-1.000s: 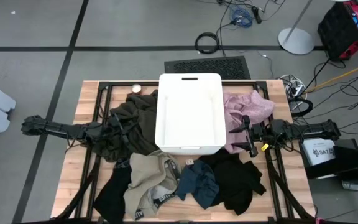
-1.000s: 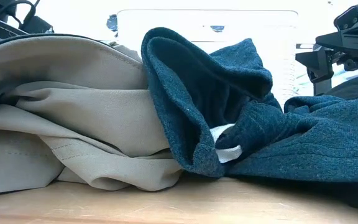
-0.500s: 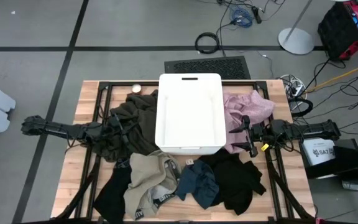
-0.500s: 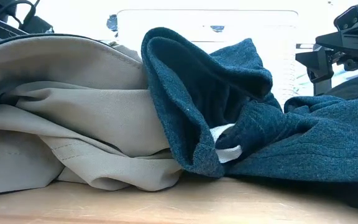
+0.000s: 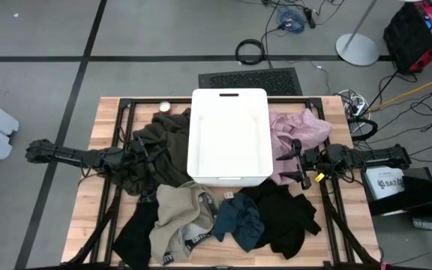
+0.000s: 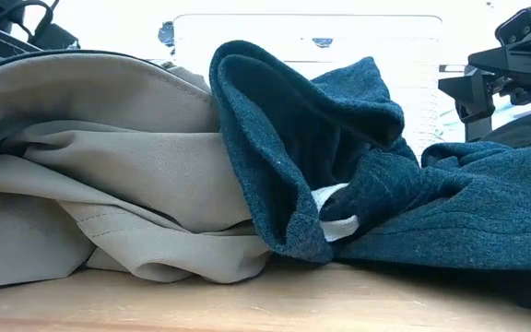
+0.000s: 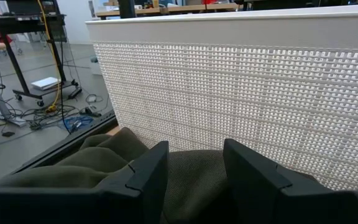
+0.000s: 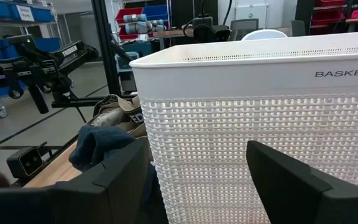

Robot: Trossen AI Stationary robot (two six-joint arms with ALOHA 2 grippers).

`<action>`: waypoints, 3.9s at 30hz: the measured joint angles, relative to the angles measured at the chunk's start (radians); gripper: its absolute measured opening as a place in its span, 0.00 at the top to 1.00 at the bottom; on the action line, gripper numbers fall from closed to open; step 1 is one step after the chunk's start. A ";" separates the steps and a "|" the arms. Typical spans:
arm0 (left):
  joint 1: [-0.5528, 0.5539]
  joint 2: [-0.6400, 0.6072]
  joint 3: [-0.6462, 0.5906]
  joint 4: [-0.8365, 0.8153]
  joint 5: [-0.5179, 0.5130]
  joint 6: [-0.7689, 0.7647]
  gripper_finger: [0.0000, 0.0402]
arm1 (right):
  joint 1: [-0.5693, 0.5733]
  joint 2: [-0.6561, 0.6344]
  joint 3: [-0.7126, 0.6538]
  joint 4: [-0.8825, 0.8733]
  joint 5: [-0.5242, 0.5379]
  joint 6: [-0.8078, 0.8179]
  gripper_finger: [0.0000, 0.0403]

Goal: Sort clothes

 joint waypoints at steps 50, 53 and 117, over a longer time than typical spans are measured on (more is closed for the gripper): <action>-0.001 0.000 0.000 0.005 0.052 -0.447 0.59 | 0.000 0.000 0.000 0.041 0.001 0.365 0.35; -0.001 0.000 0.000 0.013 0.057 -0.455 0.59 | 0.000 0.000 0.000 0.081 0.000 0.415 0.35; -0.352 0.653 0.774 -0.506 0.524 -0.340 0.59 | 0.677 1.276 0.779 0.117 0.261 0.835 0.35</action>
